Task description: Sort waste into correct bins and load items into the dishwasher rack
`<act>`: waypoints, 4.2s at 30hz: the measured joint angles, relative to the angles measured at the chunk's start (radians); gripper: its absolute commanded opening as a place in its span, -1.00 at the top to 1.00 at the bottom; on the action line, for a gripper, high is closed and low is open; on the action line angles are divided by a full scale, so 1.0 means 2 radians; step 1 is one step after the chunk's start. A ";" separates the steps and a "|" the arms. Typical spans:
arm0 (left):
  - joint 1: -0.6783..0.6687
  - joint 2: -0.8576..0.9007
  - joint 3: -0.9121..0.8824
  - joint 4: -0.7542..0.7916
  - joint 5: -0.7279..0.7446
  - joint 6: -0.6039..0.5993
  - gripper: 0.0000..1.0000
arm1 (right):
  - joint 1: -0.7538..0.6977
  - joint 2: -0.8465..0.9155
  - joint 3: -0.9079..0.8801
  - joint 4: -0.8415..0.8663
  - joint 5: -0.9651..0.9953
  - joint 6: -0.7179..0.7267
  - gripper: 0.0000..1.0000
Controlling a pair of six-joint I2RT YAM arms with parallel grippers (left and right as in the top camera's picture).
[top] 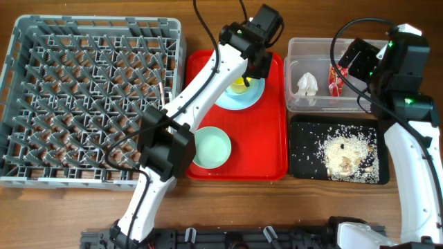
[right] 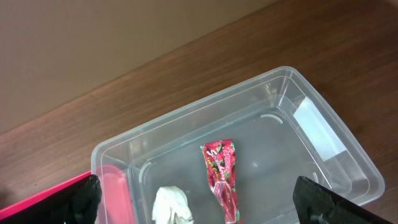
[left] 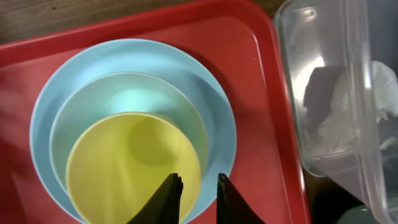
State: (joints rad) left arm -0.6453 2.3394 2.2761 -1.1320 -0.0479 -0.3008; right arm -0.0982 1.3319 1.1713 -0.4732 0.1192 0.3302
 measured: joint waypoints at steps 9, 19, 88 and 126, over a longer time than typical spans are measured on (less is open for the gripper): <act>0.000 0.000 -0.044 0.006 -0.017 0.002 0.46 | 0.000 0.000 0.000 0.000 0.000 0.000 -0.99; -0.001 0.000 -0.051 0.009 -0.017 0.002 0.67 | 0.000 0.000 0.000 0.000 0.000 0.000 -0.99; 0.181 -0.261 -0.047 -0.031 0.169 0.033 0.92 | 0.000 0.000 0.000 0.000 0.000 0.000 -0.99; 0.072 -0.174 -0.253 -0.083 0.028 0.008 0.12 | 0.000 0.000 0.000 0.000 0.000 0.000 -1.00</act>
State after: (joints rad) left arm -0.5003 1.9919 1.7695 -1.2980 0.0086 -0.2840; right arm -0.0982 1.3319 1.1713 -0.4728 0.1192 0.3302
